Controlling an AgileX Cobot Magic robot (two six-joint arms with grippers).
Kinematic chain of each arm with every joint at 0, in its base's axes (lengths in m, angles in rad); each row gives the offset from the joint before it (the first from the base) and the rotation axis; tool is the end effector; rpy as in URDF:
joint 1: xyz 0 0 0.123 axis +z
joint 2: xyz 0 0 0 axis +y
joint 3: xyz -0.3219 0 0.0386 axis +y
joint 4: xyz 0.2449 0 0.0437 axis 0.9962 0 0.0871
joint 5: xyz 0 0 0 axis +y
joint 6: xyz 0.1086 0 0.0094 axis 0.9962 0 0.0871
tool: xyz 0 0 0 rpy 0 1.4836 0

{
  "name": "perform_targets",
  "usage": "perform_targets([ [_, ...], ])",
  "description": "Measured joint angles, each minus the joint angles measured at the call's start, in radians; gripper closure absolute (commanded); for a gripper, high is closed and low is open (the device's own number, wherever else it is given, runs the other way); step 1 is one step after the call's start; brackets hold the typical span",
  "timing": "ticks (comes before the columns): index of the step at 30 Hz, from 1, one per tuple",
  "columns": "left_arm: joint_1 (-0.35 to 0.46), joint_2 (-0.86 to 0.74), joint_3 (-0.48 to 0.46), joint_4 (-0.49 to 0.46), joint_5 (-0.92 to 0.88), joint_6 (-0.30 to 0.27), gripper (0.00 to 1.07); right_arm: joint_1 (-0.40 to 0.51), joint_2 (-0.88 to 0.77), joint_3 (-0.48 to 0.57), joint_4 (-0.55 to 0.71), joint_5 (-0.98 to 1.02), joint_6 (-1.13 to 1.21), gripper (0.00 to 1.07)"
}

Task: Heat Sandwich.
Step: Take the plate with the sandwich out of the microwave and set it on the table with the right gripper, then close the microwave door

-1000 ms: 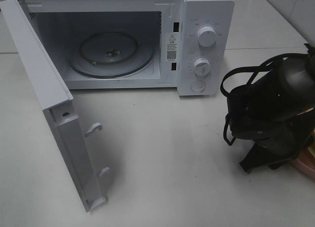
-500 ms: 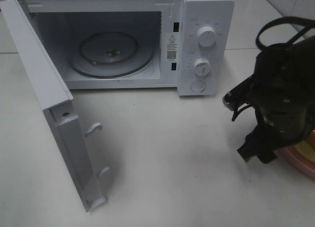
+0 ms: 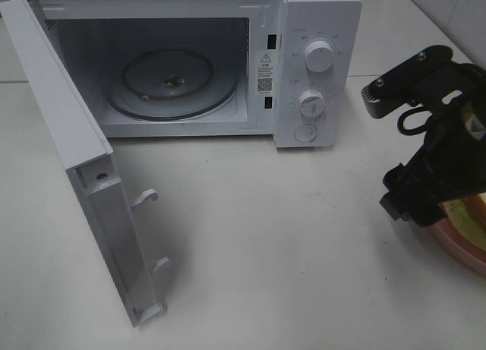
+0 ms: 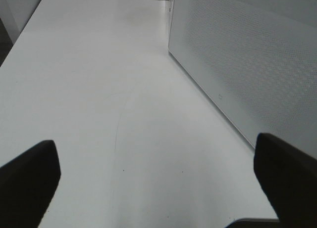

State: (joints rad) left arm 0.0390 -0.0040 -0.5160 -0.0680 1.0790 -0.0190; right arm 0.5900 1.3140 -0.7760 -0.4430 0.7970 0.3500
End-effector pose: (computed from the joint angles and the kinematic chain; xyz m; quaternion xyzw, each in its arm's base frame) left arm -0.0340 -0.0079 0.2705 -0.0228 0.8520 -0.0287 0.5223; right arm 0.2065 0.0980 0.2596 -0.2406 0.9408 -0.0892 0.2213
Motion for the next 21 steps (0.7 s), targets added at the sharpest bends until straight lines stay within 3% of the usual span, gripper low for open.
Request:
perform_targets([
  [7,0.000,0.000,0.000,0.000,0.000,0.000,0.07,0.000,-0.172,0.000,0.124,0.003,-0.084,0.31],
  [21,0.000,0.000,0.000,0.000,0.000,0.000,0.07,0.000,-0.408,0.001,0.247,0.146,-0.174,0.31],
])
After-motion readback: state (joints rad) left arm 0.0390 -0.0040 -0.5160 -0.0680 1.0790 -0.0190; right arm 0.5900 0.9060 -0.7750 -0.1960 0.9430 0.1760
